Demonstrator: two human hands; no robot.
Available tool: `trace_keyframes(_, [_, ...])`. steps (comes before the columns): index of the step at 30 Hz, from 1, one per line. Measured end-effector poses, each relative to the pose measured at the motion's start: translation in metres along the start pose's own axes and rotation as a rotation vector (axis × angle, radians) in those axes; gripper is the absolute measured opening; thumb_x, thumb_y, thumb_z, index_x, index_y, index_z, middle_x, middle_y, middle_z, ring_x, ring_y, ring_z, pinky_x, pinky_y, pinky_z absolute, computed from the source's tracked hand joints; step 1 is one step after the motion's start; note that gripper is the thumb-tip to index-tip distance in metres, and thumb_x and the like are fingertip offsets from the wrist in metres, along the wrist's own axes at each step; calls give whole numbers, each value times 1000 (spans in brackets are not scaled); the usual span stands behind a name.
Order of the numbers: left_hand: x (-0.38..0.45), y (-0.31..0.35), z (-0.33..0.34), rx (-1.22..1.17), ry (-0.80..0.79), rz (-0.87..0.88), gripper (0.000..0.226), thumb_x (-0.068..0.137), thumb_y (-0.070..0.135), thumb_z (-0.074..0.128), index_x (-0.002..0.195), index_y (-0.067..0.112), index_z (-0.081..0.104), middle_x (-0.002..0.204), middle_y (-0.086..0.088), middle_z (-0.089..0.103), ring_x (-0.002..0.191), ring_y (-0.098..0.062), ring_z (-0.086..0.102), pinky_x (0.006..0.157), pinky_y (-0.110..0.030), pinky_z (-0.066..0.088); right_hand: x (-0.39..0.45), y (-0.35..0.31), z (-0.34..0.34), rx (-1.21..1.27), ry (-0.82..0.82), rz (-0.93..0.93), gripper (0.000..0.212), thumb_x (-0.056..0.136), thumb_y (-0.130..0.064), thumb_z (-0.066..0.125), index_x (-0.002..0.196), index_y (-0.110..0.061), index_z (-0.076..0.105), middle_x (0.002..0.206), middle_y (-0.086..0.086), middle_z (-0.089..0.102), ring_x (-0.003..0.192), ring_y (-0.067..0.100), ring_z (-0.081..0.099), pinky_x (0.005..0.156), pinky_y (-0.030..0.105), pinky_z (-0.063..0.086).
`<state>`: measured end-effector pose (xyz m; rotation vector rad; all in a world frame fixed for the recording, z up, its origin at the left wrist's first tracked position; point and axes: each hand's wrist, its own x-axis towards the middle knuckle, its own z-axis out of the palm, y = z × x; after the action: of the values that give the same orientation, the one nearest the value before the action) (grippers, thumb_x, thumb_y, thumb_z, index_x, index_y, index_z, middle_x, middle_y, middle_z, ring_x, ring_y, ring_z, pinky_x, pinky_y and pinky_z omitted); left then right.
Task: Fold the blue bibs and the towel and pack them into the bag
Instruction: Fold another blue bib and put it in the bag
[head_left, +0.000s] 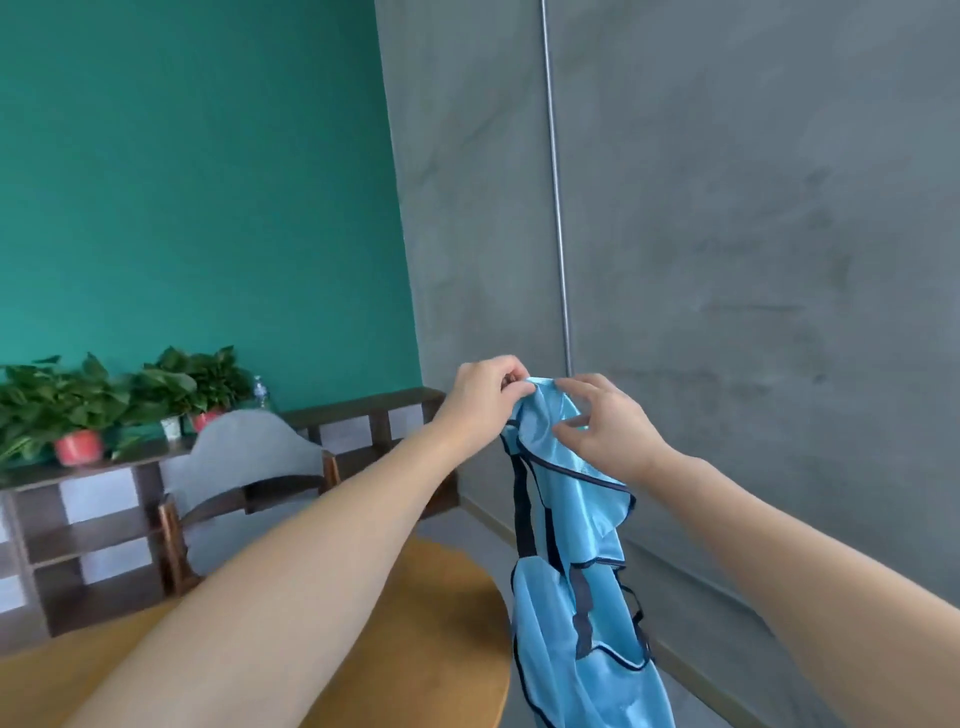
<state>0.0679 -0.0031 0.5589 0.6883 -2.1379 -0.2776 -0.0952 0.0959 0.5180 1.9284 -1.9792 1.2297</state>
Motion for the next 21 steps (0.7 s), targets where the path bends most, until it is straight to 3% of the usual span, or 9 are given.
trace_keyframes(5, [26,46,-140,147,100,106,11,96,19,67,86,16,68,75,4,62,66,-11,54,65,-24,41,49,-110,-54,42,105,-180,58,92,-26,65,147,-23,48,144,-10,44,96,5,70,94,25,47])
trace_keyframes(11, [28,78,-280,469,196,200,10,101,17,56,97,11,63,99,-1,60,91,-21,54,81,-34,45,89,-236,-85,51,187,-372,62,94,-23,62,152,-19,42,150,-6,39,101,8,69,96,24,44])
trace_keyframes(17, [-2,49,-342,673,177,148,11,105,17,47,101,15,57,102,0,58,92,-23,56,82,-39,49,103,-293,-48,62,138,-429,64,91,-16,57,153,-17,40,150,-4,38,102,10,69,90,23,43])
trace_keyframes(21, [-25,6,-356,732,89,57,9,105,18,47,108,17,55,111,0,57,99,-23,54,88,-42,49,110,-308,4,81,68,-430,67,89,-16,59,153,-17,40,150,-3,38,108,14,67,95,25,45])
